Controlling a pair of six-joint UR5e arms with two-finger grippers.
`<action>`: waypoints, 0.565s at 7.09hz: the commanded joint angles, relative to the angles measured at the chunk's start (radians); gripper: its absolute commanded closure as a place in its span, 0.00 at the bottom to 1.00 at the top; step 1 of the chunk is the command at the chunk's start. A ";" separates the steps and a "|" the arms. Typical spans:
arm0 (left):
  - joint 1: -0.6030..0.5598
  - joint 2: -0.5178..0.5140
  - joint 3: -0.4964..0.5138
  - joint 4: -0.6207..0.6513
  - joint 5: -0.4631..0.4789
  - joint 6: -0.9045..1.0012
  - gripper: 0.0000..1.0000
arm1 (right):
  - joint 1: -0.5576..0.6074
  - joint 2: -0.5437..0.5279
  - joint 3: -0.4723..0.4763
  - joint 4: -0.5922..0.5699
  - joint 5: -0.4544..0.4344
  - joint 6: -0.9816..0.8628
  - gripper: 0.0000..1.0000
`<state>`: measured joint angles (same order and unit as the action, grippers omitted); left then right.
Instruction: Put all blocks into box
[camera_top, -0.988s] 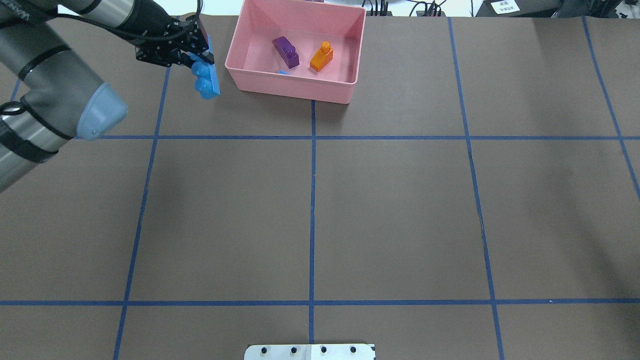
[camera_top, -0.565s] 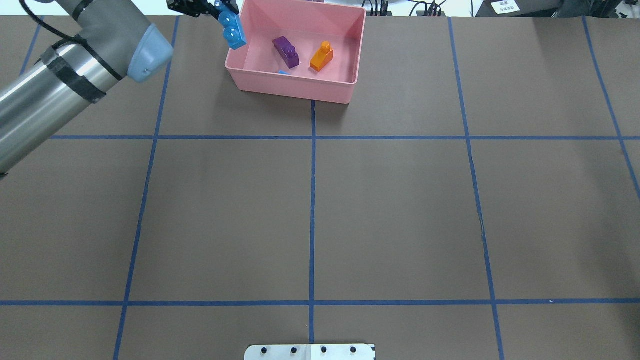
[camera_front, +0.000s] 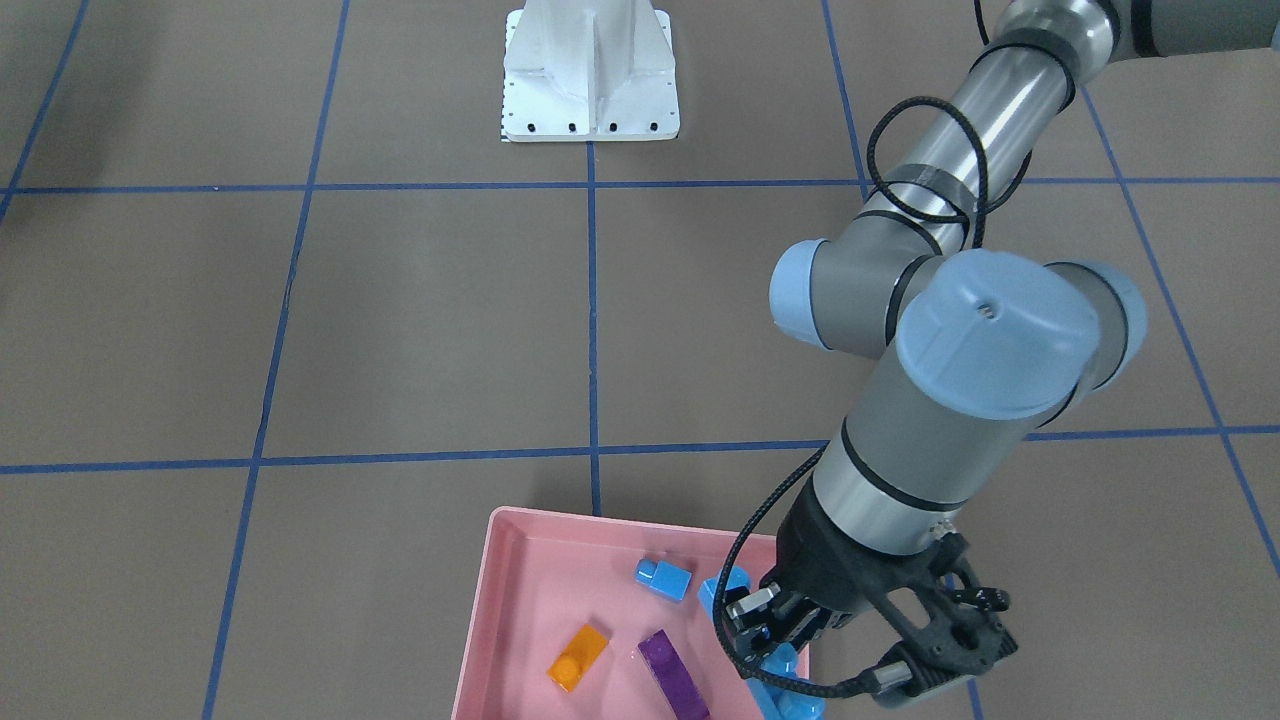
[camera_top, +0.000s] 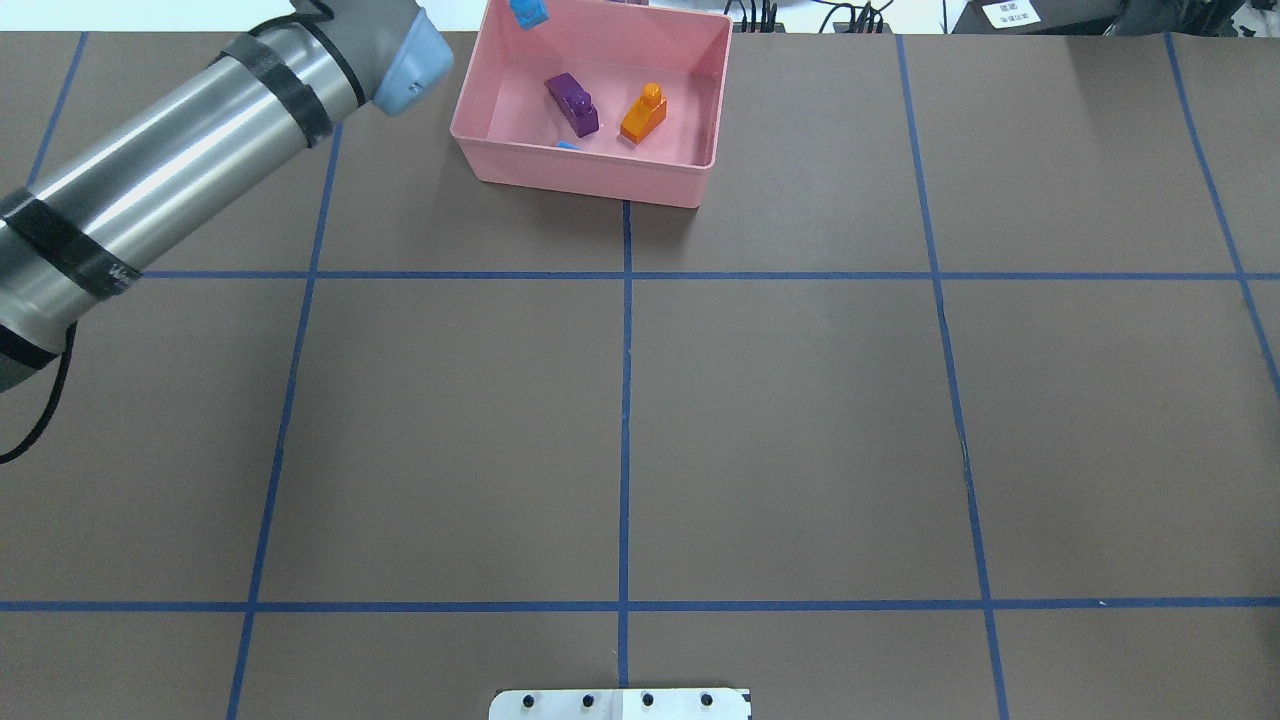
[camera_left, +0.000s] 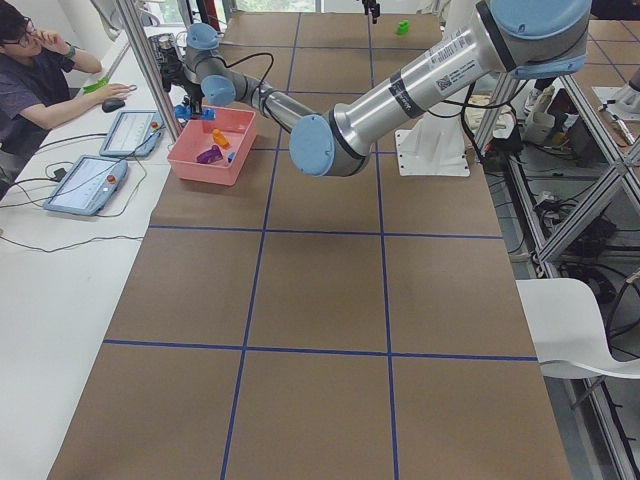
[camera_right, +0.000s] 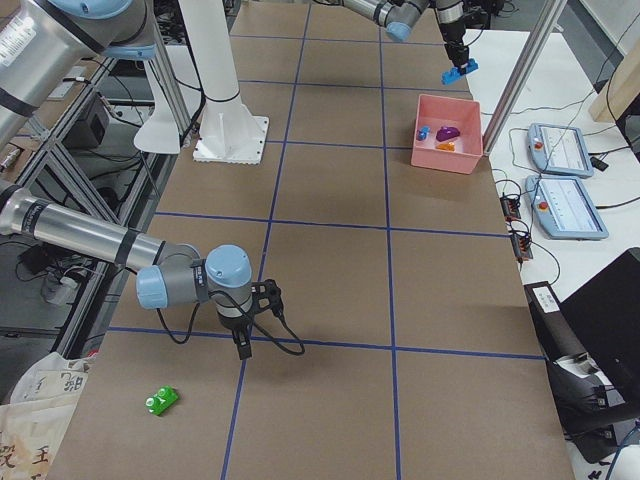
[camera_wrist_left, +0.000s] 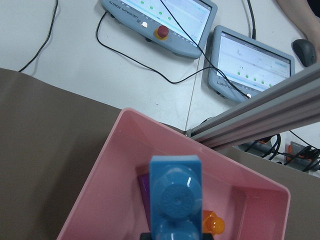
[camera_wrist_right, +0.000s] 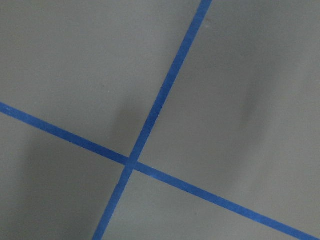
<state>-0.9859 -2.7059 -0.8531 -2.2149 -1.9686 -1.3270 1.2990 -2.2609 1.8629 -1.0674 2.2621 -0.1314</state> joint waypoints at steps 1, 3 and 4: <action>0.125 -0.051 0.123 -0.116 0.207 -0.079 1.00 | 0.005 -0.012 -0.022 0.014 0.019 -0.002 0.00; 0.213 -0.069 0.157 -0.131 0.333 -0.125 1.00 | 0.005 -0.011 -0.053 0.015 0.013 -0.007 0.00; 0.220 -0.074 0.157 -0.131 0.350 -0.155 0.70 | 0.005 -0.006 -0.056 0.014 0.007 -0.007 0.00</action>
<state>-0.7871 -2.7732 -0.7024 -2.3424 -1.6536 -1.4487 1.3038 -2.2709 1.8148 -1.0533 2.2744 -0.1372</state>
